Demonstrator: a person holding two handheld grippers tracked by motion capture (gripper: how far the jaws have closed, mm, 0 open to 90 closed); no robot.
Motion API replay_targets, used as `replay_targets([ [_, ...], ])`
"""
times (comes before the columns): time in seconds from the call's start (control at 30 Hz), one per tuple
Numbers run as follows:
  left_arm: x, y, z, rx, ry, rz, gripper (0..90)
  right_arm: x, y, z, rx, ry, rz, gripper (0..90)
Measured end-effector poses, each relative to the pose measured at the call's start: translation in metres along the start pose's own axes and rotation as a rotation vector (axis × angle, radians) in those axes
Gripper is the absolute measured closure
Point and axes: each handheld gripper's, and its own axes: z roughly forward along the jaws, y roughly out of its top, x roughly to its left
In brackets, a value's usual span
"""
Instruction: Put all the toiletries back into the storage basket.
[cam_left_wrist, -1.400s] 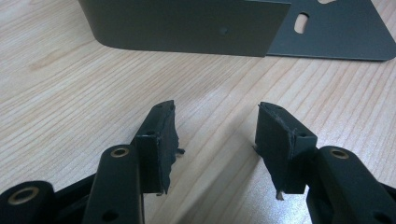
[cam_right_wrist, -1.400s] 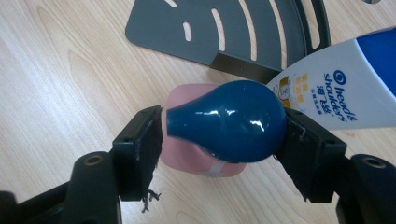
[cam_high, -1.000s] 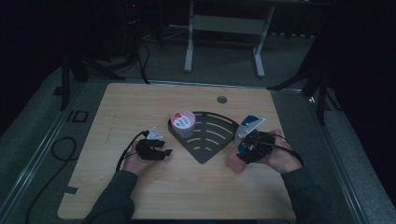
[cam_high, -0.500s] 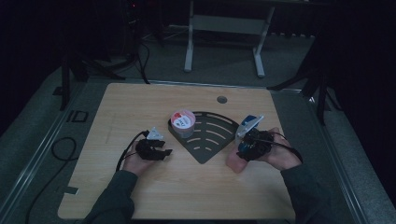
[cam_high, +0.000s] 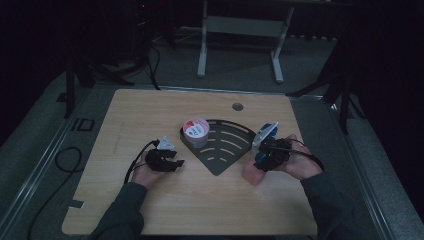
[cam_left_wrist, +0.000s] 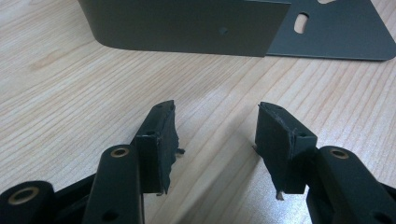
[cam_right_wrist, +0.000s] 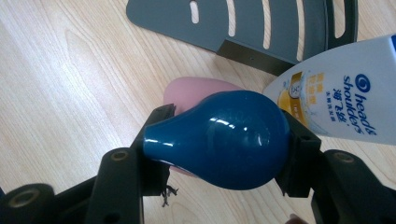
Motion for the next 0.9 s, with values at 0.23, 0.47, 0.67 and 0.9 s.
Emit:
replay_targets([
  [0.23,0.0,0.0,0.0,0.0,0.0,0.0,48.0,-0.001,0.004,0.0,0.024,0.007,-0.013,46.3],
  [0.47,0.0,0.0,0.0,-0.002,-0.003,-0.002,48.0,0.0,0.006,0.0,0.044,0.008,-0.027,47.2],
  [0.67,0.0,0.0,0.0,-0.002,-0.003,-0.002,48.0,0.002,0.01,-0.001,0.071,0.01,-0.052,47.4],
  [0.9,0.001,0.0,0.0,-0.004,-0.004,-0.005,48.0,0.004,0.011,-0.001,0.074,0.012,-0.068,47.4],
])
